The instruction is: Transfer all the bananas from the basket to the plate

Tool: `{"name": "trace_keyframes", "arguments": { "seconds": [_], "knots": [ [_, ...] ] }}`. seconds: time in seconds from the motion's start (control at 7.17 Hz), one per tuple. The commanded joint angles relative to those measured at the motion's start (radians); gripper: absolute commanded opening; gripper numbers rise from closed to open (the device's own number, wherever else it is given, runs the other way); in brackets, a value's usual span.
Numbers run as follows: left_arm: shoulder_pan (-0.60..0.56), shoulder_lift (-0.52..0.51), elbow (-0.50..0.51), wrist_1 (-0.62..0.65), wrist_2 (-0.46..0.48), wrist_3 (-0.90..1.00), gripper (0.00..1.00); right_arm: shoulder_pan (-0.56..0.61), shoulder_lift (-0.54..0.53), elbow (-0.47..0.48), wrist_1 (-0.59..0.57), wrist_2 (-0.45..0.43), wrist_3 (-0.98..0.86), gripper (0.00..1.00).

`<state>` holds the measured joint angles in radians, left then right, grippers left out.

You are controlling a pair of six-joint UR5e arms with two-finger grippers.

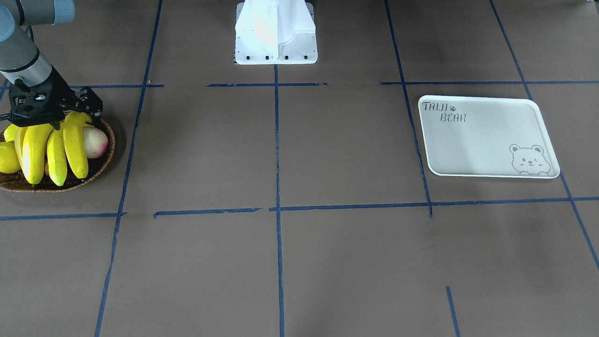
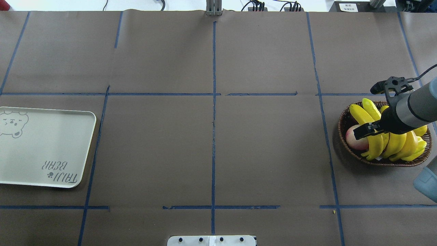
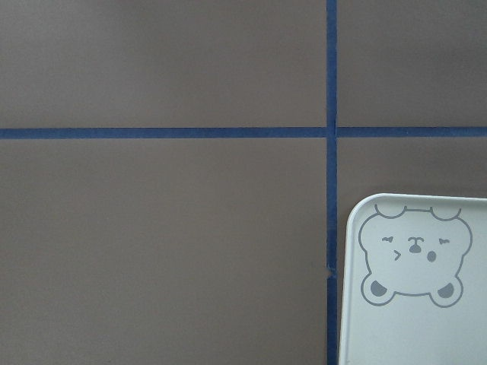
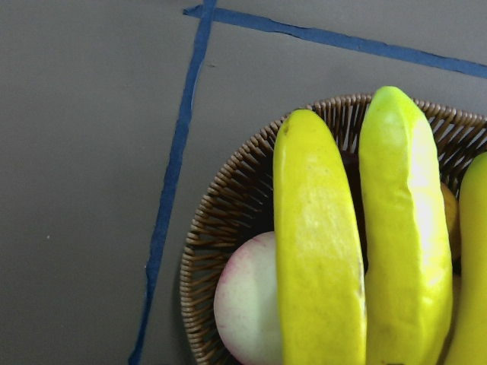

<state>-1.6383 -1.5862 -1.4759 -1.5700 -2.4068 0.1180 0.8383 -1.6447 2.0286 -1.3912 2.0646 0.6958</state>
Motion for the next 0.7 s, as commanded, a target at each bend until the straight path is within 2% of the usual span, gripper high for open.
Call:
{"name": "trace_keyframes", "arguments": {
  "seconds": [0.0, 0.56],
  "knots": [
    [0.0, 0.002, 0.002, -0.001, 0.0, 0.0, 1.0, -0.002, -0.009, -0.007, -0.002, -0.001, -0.002, 0.92],
    [0.0, 0.0, 0.005, -0.018, 0.0, 0.0, 1.0, -0.002, -0.009, -0.019, -0.003, 0.0, 0.002, 0.82]
  ]
}}
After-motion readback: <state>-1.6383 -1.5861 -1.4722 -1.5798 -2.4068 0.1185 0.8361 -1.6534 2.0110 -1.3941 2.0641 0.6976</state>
